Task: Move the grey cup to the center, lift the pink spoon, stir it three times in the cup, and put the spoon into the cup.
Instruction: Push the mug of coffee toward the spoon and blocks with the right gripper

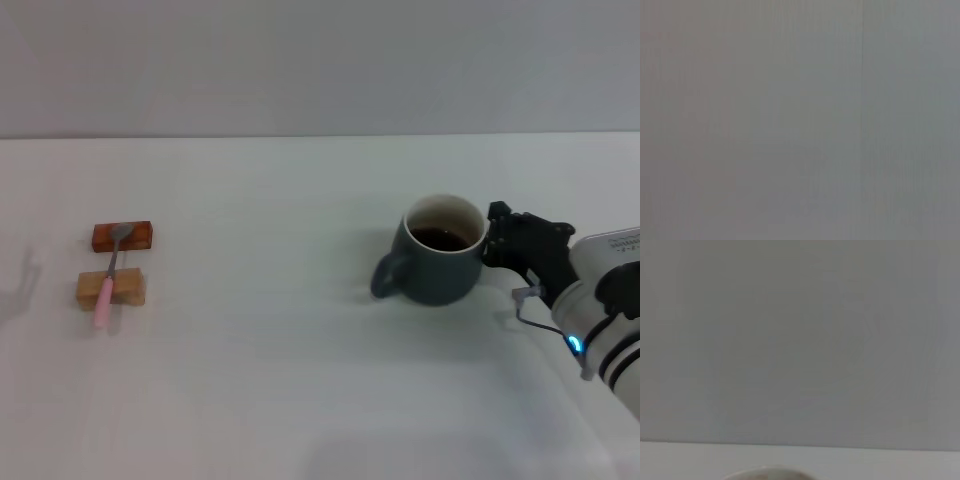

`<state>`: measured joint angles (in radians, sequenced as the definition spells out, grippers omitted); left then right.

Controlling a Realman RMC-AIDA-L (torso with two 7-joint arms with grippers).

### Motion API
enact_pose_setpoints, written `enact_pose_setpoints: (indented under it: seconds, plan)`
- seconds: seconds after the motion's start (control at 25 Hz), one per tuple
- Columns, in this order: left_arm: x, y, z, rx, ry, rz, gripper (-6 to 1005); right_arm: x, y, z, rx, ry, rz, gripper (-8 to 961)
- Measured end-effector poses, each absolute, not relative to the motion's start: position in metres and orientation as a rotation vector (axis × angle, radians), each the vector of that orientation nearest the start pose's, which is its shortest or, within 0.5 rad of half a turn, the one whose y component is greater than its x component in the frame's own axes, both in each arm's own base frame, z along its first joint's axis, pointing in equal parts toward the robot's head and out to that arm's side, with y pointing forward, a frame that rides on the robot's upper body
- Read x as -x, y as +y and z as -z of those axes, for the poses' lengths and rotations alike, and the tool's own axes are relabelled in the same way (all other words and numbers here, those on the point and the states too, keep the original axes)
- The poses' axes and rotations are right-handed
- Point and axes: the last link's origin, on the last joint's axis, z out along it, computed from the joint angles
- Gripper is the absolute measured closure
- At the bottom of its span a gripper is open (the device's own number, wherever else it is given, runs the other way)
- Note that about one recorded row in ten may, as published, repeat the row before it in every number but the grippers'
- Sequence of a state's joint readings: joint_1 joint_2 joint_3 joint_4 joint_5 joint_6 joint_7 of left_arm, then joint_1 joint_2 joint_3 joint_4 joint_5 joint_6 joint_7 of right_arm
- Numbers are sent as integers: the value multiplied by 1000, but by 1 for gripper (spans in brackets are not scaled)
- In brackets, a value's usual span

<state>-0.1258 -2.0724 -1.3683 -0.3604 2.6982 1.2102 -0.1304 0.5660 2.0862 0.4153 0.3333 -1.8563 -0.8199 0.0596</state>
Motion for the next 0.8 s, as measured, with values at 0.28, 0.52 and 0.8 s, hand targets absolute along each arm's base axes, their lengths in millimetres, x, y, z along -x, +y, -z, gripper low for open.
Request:
enact_pose_setpoints:
  seconds: [0.28,0.52,0.8]
  plan:
    - [378,263,-34,1320,-561,656,166,-268,350,105,1931,734,-596,953]
    - [378,263,-34,1320,-561,656,166,-258,350,112,1963,735,-614,954]
    - [378,263,-34,1319,-562,658,166,-247,346,123,2027,718,-617,953]
